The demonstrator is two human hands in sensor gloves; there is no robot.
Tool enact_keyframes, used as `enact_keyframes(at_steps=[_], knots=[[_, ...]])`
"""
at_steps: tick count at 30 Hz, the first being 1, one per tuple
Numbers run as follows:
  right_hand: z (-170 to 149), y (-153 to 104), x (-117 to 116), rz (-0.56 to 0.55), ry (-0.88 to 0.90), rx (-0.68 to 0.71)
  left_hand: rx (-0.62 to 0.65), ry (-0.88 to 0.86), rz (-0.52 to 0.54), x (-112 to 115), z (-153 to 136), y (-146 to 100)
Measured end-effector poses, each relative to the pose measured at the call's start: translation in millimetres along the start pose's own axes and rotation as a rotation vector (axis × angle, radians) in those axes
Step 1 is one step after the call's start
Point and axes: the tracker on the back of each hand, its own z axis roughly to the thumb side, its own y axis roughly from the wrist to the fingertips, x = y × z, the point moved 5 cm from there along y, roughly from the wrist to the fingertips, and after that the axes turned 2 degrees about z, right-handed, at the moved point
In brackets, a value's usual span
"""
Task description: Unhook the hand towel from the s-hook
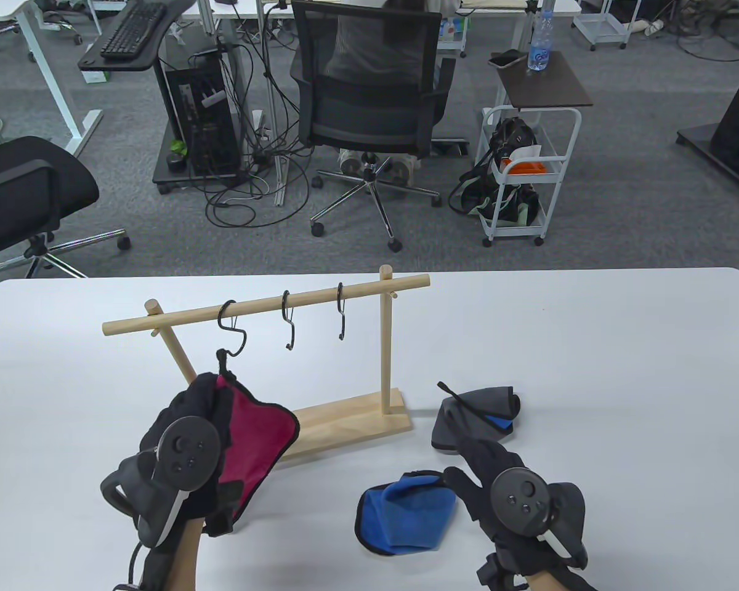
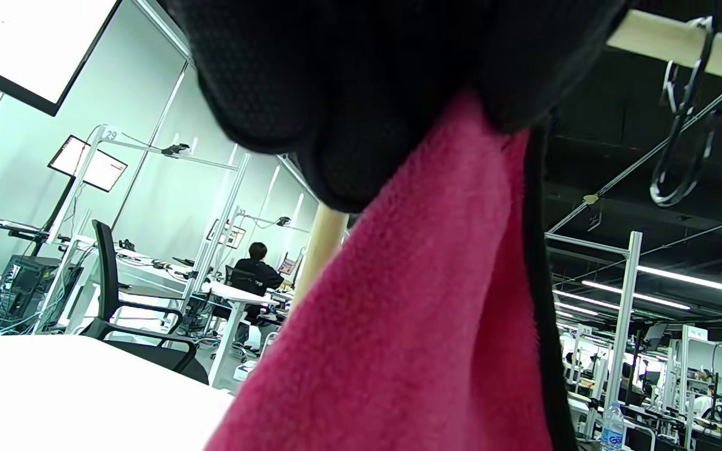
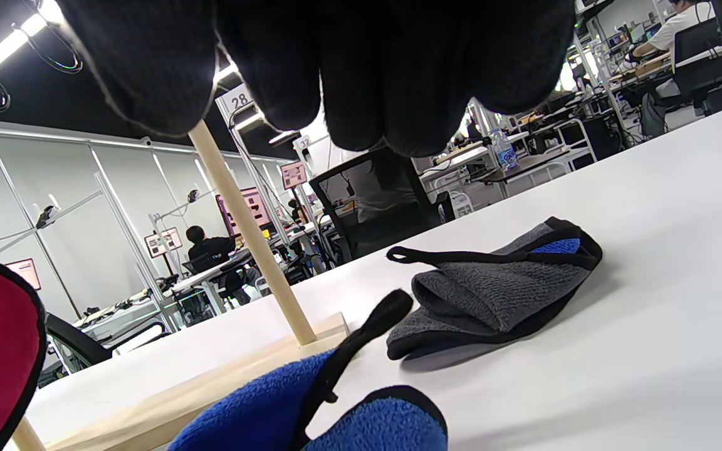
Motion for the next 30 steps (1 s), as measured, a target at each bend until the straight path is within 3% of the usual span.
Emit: enact_keyframes(at_steps=[11, 30], knots=[[1, -1, -2, 0.004, -0.004, 0.005, 0.008, -0.071, -0.095, 21, -6, -27], [2, 0, -3, 0.020, -0.006, -0.002, 0.018, 0.011, -0.403, 106, -20, -54]])
